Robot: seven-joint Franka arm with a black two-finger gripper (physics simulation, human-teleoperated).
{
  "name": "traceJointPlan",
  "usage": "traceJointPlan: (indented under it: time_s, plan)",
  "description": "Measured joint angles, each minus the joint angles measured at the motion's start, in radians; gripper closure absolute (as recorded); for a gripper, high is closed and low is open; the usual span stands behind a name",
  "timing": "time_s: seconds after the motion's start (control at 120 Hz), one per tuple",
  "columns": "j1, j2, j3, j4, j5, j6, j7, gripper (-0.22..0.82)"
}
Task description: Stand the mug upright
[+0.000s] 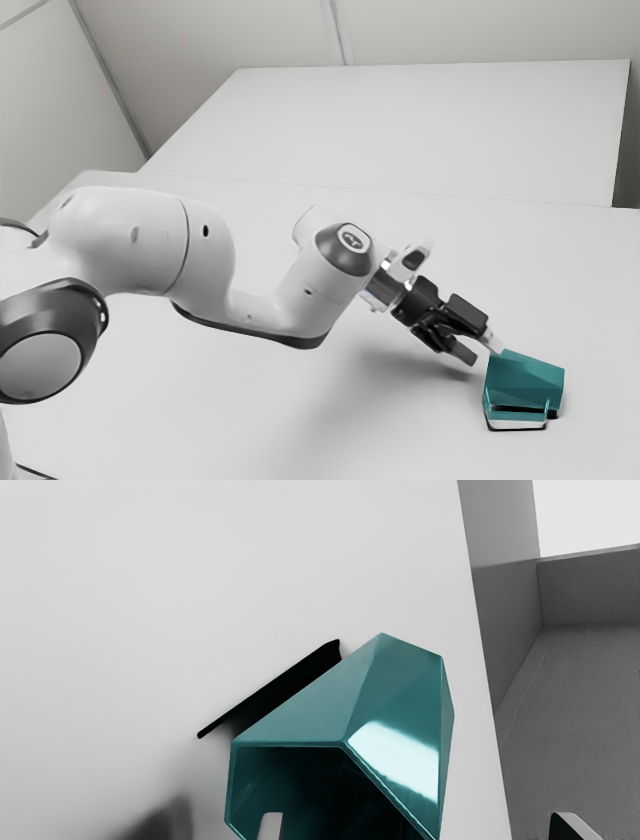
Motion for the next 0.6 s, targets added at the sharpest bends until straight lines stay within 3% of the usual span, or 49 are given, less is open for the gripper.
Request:
traceJointPlan:
  time_s: [0.6]
  plan:
    - [-0.038, 0.077, -0.013, 0.076, -0.03, 0.002, 0.04, 0.04]
